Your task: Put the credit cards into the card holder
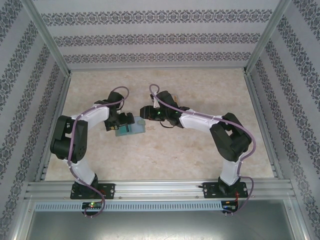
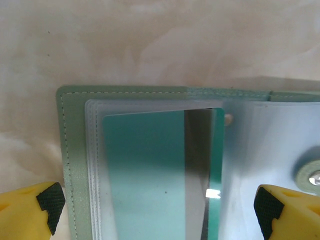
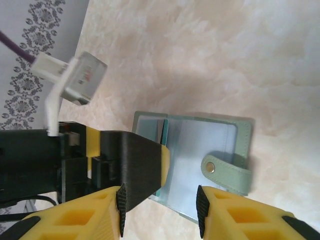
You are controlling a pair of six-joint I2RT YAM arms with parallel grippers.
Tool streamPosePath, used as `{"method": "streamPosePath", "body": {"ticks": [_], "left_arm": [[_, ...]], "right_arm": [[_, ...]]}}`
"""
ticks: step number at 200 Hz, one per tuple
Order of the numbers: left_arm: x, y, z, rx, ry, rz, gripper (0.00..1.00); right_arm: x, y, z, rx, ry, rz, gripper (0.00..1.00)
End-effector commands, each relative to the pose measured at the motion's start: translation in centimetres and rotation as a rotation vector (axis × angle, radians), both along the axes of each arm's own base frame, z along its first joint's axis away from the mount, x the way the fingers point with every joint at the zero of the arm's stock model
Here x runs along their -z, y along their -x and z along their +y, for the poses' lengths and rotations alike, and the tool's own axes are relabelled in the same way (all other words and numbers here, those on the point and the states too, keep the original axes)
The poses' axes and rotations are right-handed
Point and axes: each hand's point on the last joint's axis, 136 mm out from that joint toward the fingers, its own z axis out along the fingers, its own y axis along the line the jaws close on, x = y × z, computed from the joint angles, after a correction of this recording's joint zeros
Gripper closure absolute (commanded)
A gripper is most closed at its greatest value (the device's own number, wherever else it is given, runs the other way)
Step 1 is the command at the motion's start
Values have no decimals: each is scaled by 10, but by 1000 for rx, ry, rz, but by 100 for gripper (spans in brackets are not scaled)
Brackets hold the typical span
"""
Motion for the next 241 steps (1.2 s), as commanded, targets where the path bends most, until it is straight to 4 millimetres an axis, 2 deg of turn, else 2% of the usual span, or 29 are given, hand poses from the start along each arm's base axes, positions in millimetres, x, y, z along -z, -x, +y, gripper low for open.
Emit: {"method": "streamPosePath", "body": {"ticks": [1, 26, 67, 94, 116, 143, 160, 204, 217, 230, 241], "left_arm": [[9, 12, 9, 39, -120, 79, 1], [14, 12, 6, 50, -159, 110, 0], [8, 12, 11, 32, -180, 93, 10], [6, 12, 10, 49, -179, 84, 14], [6, 13, 10, 56, -176, 77, 21], [3, 11, 12, 59, -188, 66, 22], [1, 11, 13, 65, -193, 60, 30], [1, 14, 14, 73, -193, 50, 32], [1, 15, 13, 75, -190, 49, 29], [0, 14, 13, 70, -187, 47, 10], [-2, 14, 12, 69, -180, 42, 2]], "right_arm": [[-12, -10, -14, 35, 31, -96, 57], [-17, -11, -19, 41, 25, -104, 57], [-18, -14, -24, 46, 23, -102, 58], [-15, -15, -27, 50, 23, -93, 58], [-14, -15, -28, 50, 23, -86, 57], [-11, -15, -29, 53, 31, -80, 57], [-10, -15, -29, 53, 35, -77, 57], [-9, -18, -33, 61, 46, -74, 56], [-8, -19, -33, 62, 48, -72, 56], [-6, -19, -32, 56, 51, -61, 56], [-2, -19, -29, 44, 49, -45, 55]]}}
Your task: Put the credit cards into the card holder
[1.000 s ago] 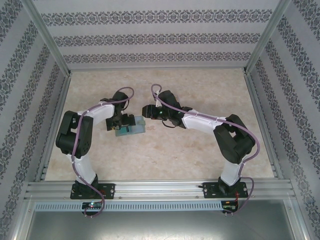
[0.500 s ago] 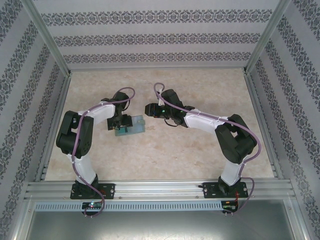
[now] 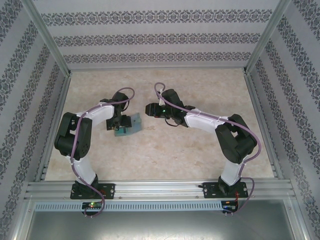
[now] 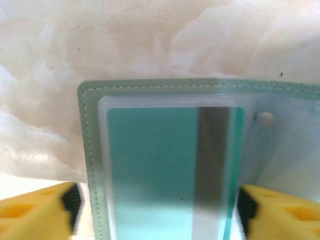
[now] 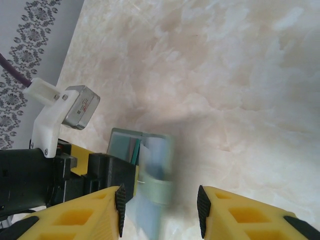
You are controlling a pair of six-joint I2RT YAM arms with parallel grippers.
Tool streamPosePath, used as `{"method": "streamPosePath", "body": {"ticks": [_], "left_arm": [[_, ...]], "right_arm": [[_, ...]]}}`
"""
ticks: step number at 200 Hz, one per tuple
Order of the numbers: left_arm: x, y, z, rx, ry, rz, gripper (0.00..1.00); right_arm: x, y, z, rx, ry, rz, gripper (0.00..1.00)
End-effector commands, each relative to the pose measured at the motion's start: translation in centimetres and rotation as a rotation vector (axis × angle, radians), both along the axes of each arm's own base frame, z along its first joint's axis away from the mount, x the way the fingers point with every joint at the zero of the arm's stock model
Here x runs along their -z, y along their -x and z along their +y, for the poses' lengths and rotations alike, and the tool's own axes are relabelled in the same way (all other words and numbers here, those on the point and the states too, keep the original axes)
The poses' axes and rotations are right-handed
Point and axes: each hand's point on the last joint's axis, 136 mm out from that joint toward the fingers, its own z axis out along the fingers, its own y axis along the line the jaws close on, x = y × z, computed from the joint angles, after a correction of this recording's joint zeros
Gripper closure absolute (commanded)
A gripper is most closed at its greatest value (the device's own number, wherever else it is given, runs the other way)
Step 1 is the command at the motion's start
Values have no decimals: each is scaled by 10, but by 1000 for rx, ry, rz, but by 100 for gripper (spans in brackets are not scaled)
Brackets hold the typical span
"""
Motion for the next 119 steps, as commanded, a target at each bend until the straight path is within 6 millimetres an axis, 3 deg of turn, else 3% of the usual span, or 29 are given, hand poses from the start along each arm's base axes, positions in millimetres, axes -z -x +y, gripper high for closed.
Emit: {"method": "streamPosePath", "body": {"ticks": [1, 83, 101, 119], "left_arm": [[-7, 6, 0, 16, -6, -4, 1], [-47, 7, 11, -22, -10, -133, 1], [-48, 10, 19, -67, 8, -144, 1], [-36, 16, 23, -118, 88, -125, 1]], "right_arm": [[2, -2, 1, -14, 10, 8, 55], [40, 21, 48, -126, 145, 79, 52], [49, 23, 52, -128, 228, 56, 48], [62, 23, 55, -138, 306, 53, 48]]}}
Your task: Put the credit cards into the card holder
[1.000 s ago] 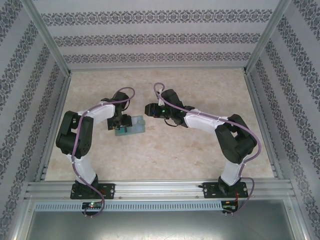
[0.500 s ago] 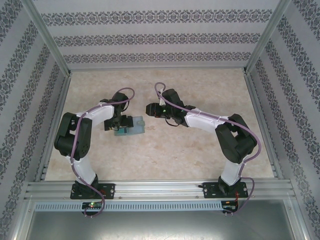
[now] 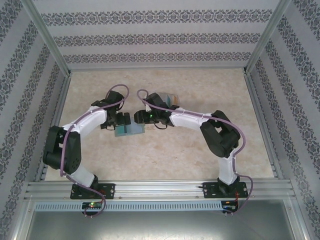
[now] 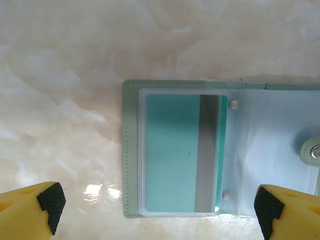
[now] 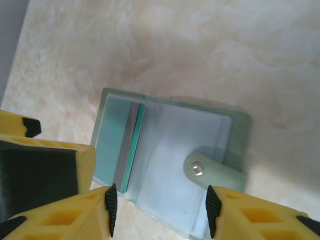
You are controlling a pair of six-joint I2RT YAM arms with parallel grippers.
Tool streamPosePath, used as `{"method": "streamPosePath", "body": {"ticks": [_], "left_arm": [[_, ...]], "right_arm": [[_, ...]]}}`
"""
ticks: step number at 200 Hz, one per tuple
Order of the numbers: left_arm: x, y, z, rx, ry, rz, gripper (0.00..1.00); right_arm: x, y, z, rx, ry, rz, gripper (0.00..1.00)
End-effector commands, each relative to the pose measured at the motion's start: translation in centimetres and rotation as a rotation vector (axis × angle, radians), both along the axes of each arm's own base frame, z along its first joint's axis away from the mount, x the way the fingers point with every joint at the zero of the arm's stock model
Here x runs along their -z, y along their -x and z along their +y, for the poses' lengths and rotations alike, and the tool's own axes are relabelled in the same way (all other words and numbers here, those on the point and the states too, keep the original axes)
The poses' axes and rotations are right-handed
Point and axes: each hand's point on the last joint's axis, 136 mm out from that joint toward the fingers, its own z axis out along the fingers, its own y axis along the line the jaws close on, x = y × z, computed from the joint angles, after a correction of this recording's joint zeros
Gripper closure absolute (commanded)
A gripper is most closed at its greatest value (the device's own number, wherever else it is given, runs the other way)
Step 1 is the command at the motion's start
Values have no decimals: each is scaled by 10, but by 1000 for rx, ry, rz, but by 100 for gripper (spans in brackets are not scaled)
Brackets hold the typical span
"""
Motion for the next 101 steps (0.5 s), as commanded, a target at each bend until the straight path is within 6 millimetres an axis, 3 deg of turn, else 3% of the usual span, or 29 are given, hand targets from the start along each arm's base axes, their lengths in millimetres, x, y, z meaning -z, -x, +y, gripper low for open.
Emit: {"method": "streamPosePath", "body": {"ticks": [1, 40, 101], "left_arm": [[13, 9, 12, -80, 74, 24, 1], [31, 13, 14, -171, 248, 27, 4], [33, 15, 20, -209, 289, 19, 7]], "right_arm": [[20, -3, -4, -9, 148, -32, 48], [36, -8, -11, -43, 418, -133, 47], [56, -8, -2, -39, 515, -106, 45]]}}
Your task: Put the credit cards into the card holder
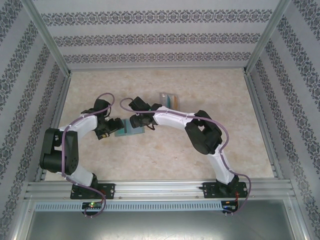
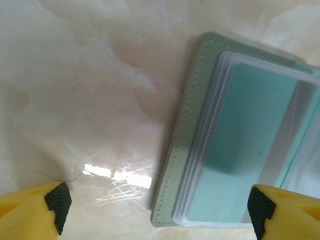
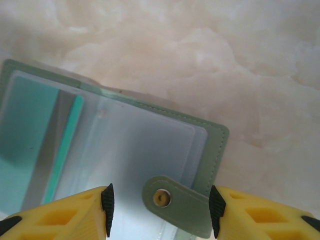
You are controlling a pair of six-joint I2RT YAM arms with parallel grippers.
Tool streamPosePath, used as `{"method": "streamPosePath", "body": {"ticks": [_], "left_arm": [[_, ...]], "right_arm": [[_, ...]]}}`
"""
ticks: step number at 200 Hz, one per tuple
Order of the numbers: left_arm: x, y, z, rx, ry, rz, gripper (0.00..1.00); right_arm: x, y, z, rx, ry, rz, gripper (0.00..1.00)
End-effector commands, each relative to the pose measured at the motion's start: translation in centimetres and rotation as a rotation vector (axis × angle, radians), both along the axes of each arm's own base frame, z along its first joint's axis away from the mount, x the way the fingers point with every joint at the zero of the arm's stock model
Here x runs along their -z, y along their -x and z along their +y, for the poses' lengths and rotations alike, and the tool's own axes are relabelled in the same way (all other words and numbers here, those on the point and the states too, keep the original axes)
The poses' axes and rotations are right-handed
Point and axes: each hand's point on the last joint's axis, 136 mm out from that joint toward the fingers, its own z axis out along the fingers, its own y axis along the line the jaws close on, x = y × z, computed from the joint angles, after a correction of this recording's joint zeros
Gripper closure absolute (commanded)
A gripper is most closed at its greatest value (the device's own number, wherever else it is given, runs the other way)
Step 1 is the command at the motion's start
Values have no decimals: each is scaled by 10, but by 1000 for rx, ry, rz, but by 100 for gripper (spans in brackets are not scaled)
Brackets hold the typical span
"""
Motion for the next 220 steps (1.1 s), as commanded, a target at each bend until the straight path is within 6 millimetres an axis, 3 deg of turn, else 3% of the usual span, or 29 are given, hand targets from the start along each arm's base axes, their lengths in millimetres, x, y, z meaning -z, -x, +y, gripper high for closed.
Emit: {"method": "streamPosePath", "body": {"ticks": [1, 35, 54, 64, 126, 165, 187, 209, 220], "left_arm": [[-8, -8, 0, -28, 37, -47, 7], [-8, -9, -1, -24, 58, -58, 15], [-7, -13, -8, 2, 95, -62, 38], [-4, -14, -12, 10, 115, -58, 42], [-6, -27, -34, 51, 238, -93, 41], [-29, -33, -38, 53, 270, -164, 41], [-39, -29, -24, 16, 187, -163, 32], [-36, -18, 8, -61, 14, -129, 23], [-33, -15, 13, -74, -9, -127, 21]], "right_arm": [[13, 6, -5, 3, 102, 0, 45], [27, 4, -3, 8, 147, -4, 47], [25, 6, -2, 5, 132, 2, 53], [23, 7, -2, 11, 115, 8, 56], [23, 12, -5, 25, 11, 68, 66], [30, 15, -3, 33, -50, 110, 69], [31, 14, -5, 44, -55, 112, 70], [30, 13, -6, 49, -67, 112, 70], [28, 12, -6, 49, -70, 109, 70]]}}
